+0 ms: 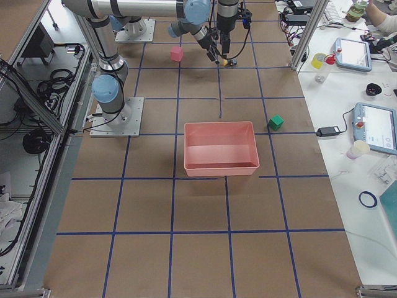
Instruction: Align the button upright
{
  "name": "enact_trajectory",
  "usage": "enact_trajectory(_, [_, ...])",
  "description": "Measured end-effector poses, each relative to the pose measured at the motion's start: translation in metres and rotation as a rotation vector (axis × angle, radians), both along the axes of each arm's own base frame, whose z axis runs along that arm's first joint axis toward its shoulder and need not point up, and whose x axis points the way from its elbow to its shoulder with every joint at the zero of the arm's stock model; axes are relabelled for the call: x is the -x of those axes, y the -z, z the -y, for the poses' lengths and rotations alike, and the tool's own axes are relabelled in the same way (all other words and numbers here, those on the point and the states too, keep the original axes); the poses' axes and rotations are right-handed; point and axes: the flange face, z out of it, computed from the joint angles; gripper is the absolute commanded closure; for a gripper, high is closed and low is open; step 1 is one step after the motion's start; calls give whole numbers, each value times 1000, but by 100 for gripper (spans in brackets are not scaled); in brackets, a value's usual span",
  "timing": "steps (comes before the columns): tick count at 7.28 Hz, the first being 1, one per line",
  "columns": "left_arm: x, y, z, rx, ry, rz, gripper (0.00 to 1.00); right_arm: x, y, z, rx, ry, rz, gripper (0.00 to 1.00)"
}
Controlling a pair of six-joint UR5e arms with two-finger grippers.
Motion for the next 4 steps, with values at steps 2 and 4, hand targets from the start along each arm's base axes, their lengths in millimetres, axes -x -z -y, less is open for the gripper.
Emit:
enact_trajectory(2, [-1,18,-2,15,-4,-7,1,-2,0,0,5,-4,2,0])
enact_trajectory(4, [-1,31,1,12,-7,4,2,-3,0,0,5,-8,2,0])
